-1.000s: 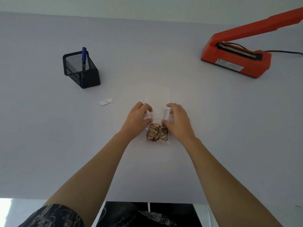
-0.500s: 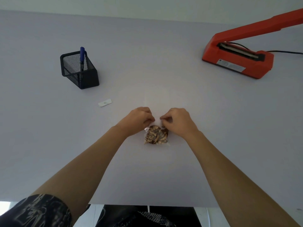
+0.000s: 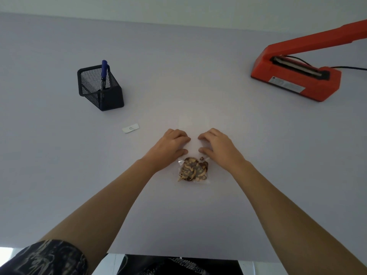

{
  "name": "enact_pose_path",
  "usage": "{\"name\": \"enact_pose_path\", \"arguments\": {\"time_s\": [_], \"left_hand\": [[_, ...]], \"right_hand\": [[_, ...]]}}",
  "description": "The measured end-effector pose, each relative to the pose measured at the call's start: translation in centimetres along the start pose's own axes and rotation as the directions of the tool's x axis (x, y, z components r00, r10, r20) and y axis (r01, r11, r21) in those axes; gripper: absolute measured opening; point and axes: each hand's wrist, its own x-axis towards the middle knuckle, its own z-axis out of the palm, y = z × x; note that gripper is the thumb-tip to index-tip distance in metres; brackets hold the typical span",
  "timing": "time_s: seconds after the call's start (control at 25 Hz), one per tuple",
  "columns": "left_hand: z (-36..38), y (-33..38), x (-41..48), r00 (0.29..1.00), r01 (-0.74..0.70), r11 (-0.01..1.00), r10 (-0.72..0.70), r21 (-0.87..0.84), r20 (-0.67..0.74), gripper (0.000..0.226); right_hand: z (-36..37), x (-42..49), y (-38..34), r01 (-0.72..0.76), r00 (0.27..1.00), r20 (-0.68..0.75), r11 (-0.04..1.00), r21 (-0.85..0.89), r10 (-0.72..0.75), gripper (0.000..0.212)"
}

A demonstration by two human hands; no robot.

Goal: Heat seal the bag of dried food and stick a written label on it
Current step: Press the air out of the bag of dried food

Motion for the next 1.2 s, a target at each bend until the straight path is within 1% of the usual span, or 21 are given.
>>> {"name": "enact_pose_path", "arguments": {"time_s": [0.12, 0.24, 0.4, 0.52, 0.6, 0.64, 0.68, 0.76, 0.8, 0.84, 0.88, 0.96, 1.08, 1.2], "left_hand": [[-0.8, -0.2, 0.7, 0.998, 0.014, 1.0, -0.014, 0.0, 0.063, 0.053], [-1.7, -0.6, 1.8, 0.991, 0.017, 0.999, -0.023, 0.046, 0.128, 0.071], [-2.4, -1.1, 3.7, 0.978, 0.033, 0.99, -0.06, 0.137, 0.2, 0.101], [-2.6, -1.3, 4.4, 0.97, 0.029, 0.985, -0.068, 0.17, 0.233, 0.111], [-2.4, -1.3, 3.9, 0.976, 0.037, 0.985, -0.071, 0.167, 0.204, 0.108], [-2.2, -1.2, 3.4, 0.985, 0.044, 0.989, -0.068, 0.143, 0.161, 0.102], [-1.9, -1.2, 2.8, 0.993, 0.036, 0.994, -0.048, 0.107, 0.106, 0.091], [-1.2, -1.0, 1.5, 0.999, -0.048, 0.999, 0.048, 0.024, 0.005, 0.055], [-0.7, -0.9, 1.1, 0.994, -0.107, 0.994, 0.107, -0.007, -0.025, 0.036], [-0.3, -0.9, 0.7, 0.987, -0.155, 0.988, 0.153, -0.027, -0.046, 0.021], [0.1, -1.0, 0.4, 0.983, -0.177, 0.984, 0.174, -0.035, -0.058, 0.014], [0.5, -1.2, 0.3, 0.984, -0.169, 0.985, 0.168, -0.029, -0.051, 0.013], [0.2, -1.3, 0.2, 0.991, -0.134, 0.99, 0.133, -0.039, -0.009, 0.024], [-0.1, -1.2, 0.0, 0.987, -0.158, 0.988, 0.158, -0.003, 0.033, 0.037]], "right_hand": [[-0.6, 0.6, 0.1, -0.04, 0.997, 0.065, 0.999, 0.002, 0.039, 0.059], [-1.2, 1.3, 0.0, -0.071, 0.989, 0.13, 0.997, -0.004, 0.071, 0.074], [-1.6, 1.9, -0.2, -0.115, 0.977, 0.188, 0.993, 0.041, 0.105, 0.089], [-1.7, 2.2, -0.2, -0.13, 0.973, 0.198, 0.99, 0.047, 0.119, 0.096], [-1.5, 1.9, -0.1, -0.128, 0.979, 0.167, 0.989, 0.075, 0.114, 0.096], [-1.3, 1.6, -0.1, -0.115, 0.986, 0.134, 0.988, 0.102, 0.101, 0.092], [-1.0, 1.3, -0.1, -0.091, 0.992, 0.094, 0.988, 0.127, 0.079, 0.084], [-0.5, 0.7, 0.2, -0.008, 1.0, 0.021, 0.993, 0.119, 0.005, 0.058], [-0.2, 0.5, 0.3, 0.039, 0.999, -0.001, 0.995, 0.092, -0.039, 0.043], [0.0, 0.3, 0.5, 0.077, 0.997, -0.014, 0.995, 0.07, -0.076, 0.032], [0.2, 0.2, 0.7, 0.101, 0.995, -0.025, 0.993, 0.064, -0.1, 0.024], [0.3, 0.0, 0.9, 0.115, 0.993, -0.044, 0.99, 0.082, -0.112, 0.02], [0.0, 0.0, 1.2, 0.113, 0.993, -0.025, 0.991, 0.073, -0.111, 0.026], [-0.1, 0.0, 1.3, 0.105, 0.994, -0.012, 0.992, 0.068, -0.105, 0.028]]}}
